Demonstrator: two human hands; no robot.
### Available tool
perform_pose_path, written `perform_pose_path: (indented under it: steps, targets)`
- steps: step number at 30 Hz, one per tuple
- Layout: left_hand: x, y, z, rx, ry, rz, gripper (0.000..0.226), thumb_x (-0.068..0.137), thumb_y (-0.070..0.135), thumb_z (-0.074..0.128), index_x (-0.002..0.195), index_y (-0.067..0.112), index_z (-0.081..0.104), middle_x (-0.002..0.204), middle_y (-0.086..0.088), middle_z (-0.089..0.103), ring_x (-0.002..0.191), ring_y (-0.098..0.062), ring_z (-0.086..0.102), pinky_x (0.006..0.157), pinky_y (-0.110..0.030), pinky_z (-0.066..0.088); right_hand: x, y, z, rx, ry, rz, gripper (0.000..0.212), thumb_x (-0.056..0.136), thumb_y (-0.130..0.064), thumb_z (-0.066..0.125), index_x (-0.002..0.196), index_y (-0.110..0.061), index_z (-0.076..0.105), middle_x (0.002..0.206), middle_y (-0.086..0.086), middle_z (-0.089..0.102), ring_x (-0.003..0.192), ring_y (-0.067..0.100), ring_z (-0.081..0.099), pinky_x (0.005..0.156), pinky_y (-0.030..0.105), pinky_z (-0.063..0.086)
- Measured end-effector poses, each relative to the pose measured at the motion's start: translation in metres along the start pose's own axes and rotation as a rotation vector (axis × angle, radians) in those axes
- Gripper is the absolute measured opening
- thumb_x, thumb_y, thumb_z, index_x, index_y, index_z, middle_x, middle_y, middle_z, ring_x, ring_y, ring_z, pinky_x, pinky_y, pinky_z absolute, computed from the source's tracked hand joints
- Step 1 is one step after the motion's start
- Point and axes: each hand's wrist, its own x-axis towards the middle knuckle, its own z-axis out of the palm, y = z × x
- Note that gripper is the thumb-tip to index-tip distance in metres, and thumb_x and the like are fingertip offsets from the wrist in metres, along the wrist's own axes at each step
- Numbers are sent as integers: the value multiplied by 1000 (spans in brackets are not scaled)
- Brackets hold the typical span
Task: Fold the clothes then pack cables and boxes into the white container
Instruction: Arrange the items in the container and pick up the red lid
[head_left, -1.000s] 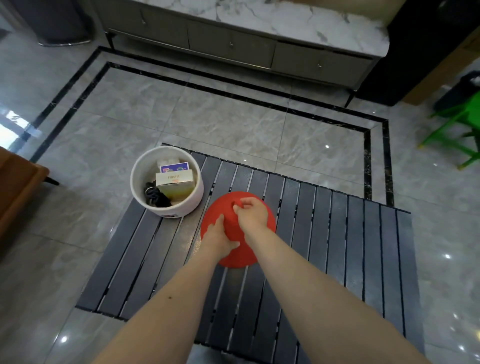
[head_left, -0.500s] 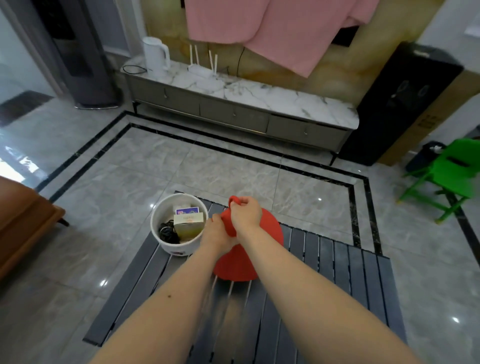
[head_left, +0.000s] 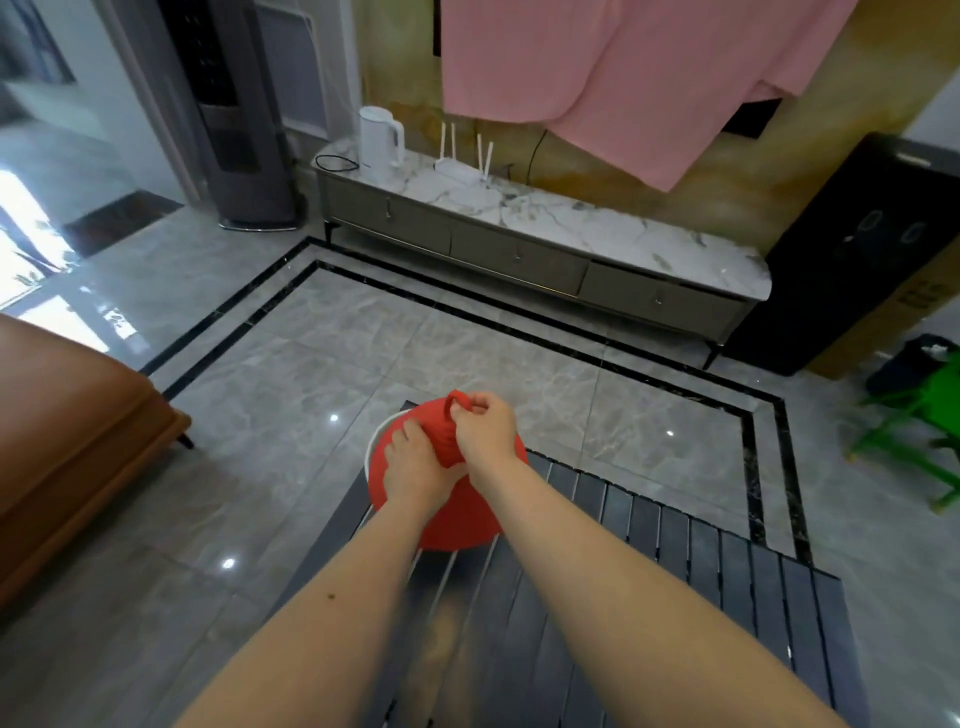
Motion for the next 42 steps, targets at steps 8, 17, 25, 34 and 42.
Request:
perform_pose_path:
  steps: [8,17,25,34,42]
  targets:
    - [40,-46,-1,52,-56,-67,86,75,40,72,144,12,27,143,-11,37,133,-29,34,106,-39,34,20,18,47,9,-70,82,8,89,-8,59,95,-13,60,89,1,60,88,18,58,89,38,51]
    - [91,-65,19,51,-133,-92,93,76,43,71,149,19,18,148,-10,31,137,-30,30,106,-40,34,59,27,65,-38,-95,125,24,90,-6,58,114,-6,59,102,6,60,94,20,59,94,39,51]
    - [113,-74,33,41,-177,-117,93,70,48,75,146,28,25,148,-8,32,134,-33,29,103,-42,35,81,39,67,-150,-73,78,20,85,-9,65,105,-7,61,98,8,63,95,23,63,92,38,52]
    - [117,-78,34,4,-212,-101,93,66,44,79,142,28,29,149,-6,34,130,-35,38,101,-44,39,91,66,61,-520,-41,106,30,94,-25,52,117,-6,61,122,11,63,115,26,57,96,29,41]
    - [113,-80,40,61,-196,-104,89,68,43,78,141,32,27,150,-4,31,129,-35,35,92,-45,44,91,75,60,-513,15,143,26,93,-18,52,112,-6,63,117,10,65,111,24,59,92,26,41]
